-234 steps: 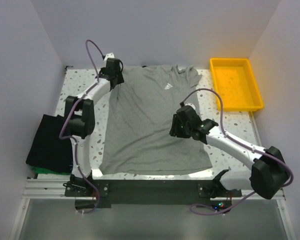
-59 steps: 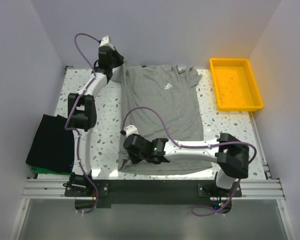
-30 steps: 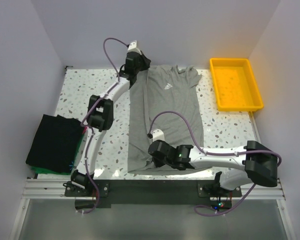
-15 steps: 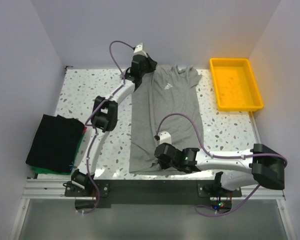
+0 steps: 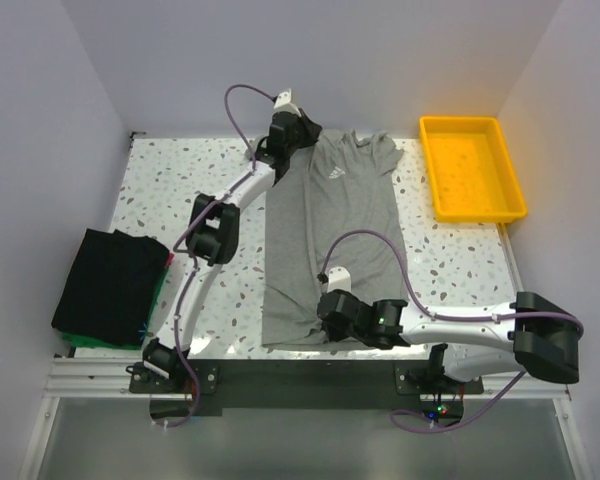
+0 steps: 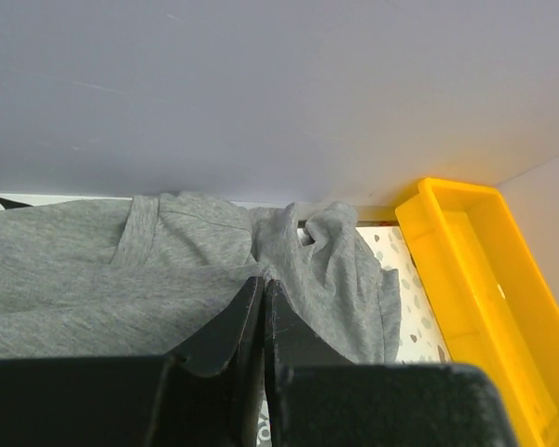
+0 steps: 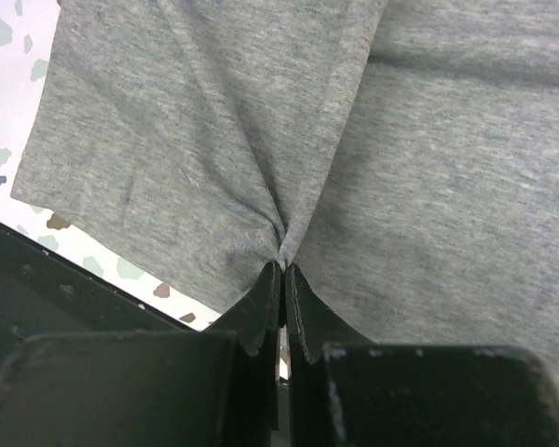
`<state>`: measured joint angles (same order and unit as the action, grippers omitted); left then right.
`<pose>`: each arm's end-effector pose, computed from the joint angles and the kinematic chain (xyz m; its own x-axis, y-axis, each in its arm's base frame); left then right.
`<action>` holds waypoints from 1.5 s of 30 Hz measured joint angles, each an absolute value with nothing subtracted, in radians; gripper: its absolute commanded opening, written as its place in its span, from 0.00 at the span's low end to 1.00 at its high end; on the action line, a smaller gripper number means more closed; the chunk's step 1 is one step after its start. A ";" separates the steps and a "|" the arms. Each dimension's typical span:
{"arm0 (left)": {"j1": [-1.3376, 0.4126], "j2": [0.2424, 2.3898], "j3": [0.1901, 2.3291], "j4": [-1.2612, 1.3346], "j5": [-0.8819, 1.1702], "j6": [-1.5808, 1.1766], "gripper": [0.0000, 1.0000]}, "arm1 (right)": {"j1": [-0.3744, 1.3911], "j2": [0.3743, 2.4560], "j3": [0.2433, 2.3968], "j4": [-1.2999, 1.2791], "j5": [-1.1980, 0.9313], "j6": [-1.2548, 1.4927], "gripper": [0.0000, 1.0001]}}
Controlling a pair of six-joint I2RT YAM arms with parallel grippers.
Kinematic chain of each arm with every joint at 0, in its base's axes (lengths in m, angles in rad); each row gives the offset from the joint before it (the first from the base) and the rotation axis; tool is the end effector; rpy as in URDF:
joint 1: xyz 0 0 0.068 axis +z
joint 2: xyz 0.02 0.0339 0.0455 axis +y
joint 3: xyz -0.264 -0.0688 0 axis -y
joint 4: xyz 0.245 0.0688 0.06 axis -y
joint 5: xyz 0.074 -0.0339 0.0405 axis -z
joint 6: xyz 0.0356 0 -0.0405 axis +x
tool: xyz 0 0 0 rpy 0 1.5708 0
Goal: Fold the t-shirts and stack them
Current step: Fold the tshirt
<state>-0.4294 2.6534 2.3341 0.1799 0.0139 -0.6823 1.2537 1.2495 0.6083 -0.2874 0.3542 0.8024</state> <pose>0.5573 -0.2557 0.2022 -0.3684 -0.5248 -0.7674 0.2531 0.7376 -0.6260 0.0844 0.2177 0.1795 -0.7677 -0.1766 -0.6160 -0.3948 0.8875 0.2376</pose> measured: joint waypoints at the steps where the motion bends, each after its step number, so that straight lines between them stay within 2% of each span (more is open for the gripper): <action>1: -0.431 2.653 2.334 0.180 0.014 -0.688 0.00 | 1.254 1.244 0.603 -0.286 0.354 0.804 0.00; 23: -0.469 2.735 2.353 0.224 0.015 -0.739 0.00 | 1.257 1.201 0.518 -0.269 0.353 0.839 0.00; 25: -0.472 2.735 2.353 0.225 0.016 -0.742 0.13 | 1.257 1.201 0.517 -0.267 0.353 0.839 0.06; 26: -0.472 2.735 2.353 0.228 0.018 -0.742 0.33 | 1.257 1.201 0.517 -0.267 0.353 0.841 0.11; 27: -0.472 2.735 2.353 0.229 0.020 -0.739 0.40 | 1.257 1.201 0.517 -0.268 0.353 0.842 0.27; 28: -0.472 2.735 2.353 0.230 0.025 -0.742 0.47 | 1.257 1.201 0.517 -0.268 0.352 0.847 0.34; 29: -0.472 2.735 2.353 0.231 0.031 -0.744 0.58 | 1.258 1.199 0.517 -0.270 0.352 0.847 0.43; 30: -0.471 2.735 2.352 0.231 0.036 -0.746 0.64 | 1.258 1.192 0.517 -0.276 0.351 0.848 0.54; 33: -0.464 2.707 2.313 0.228 0.067 -0.737 0.75 | 1.259 1.121 0.519 -0.311 0.356 0.834 0.68; 36: -0.447 2.605 2.181 0.205 0.113 -0.727 0.77 | 1.258 1.017 0.564 -0.377 0.388 0.803 0.72; 39: -0.423 2.436 1.988 0.187 0.139 -0.709 0.77 | 1.187 0.999 0.646 -0.404 0.377 0.744 0.71; 43: -0.400 2.141 1.705 0.155 0.138 -0.692 0.74 | 0.820 1.137 0.830 -0.386 0.215 0.631 0.65; 45: -0.397 1.982 1.569 0.154 0.121 -0.698 0.62 | 0.685 1.267 0.952 -0.388 0.169 0.575 0.62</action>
<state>-0.3973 1.9816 1.5688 0.1535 0.1207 -0.6979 0.6849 1.2667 0.9516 -0.3878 0.1688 0.5751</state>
